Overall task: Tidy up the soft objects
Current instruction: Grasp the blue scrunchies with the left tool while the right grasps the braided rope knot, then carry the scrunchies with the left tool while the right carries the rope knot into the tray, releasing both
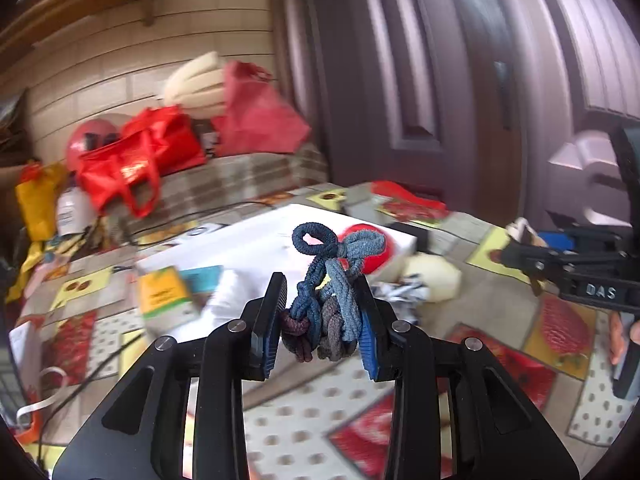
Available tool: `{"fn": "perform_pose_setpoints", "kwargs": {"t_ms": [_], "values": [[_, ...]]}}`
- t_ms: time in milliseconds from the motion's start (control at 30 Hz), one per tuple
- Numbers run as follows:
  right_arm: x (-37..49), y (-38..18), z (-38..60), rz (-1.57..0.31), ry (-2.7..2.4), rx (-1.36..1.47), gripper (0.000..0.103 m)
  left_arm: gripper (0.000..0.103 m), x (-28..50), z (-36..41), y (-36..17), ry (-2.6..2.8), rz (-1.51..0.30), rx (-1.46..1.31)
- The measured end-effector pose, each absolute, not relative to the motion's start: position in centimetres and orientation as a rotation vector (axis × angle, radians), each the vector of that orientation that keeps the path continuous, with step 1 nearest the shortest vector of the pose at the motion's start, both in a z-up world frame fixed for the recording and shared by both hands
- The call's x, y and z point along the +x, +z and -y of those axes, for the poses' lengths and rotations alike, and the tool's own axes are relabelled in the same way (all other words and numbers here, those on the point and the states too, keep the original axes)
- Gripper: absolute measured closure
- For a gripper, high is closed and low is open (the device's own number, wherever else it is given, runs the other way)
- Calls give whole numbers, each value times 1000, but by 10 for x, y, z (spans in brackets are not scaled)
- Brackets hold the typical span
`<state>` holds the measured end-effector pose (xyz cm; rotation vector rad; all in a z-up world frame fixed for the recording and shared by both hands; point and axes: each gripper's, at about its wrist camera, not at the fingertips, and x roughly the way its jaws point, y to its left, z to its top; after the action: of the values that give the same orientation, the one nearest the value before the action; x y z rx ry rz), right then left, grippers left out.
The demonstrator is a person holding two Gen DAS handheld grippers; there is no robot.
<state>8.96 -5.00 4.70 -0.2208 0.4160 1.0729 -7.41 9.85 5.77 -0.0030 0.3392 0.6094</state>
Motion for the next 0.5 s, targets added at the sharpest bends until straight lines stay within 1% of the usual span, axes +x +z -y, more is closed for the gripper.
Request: {"fn": "perform_pose_setpoints", "kwargs": {"t_ms": [267,500], "values": [[69,43,-3,-400,1155,-275,66,71,-84,-162,54,753,-338,-98],[48,43,-62,-369,1211,-271,66,71,-80,-195,50,811,-349,-131]]}}
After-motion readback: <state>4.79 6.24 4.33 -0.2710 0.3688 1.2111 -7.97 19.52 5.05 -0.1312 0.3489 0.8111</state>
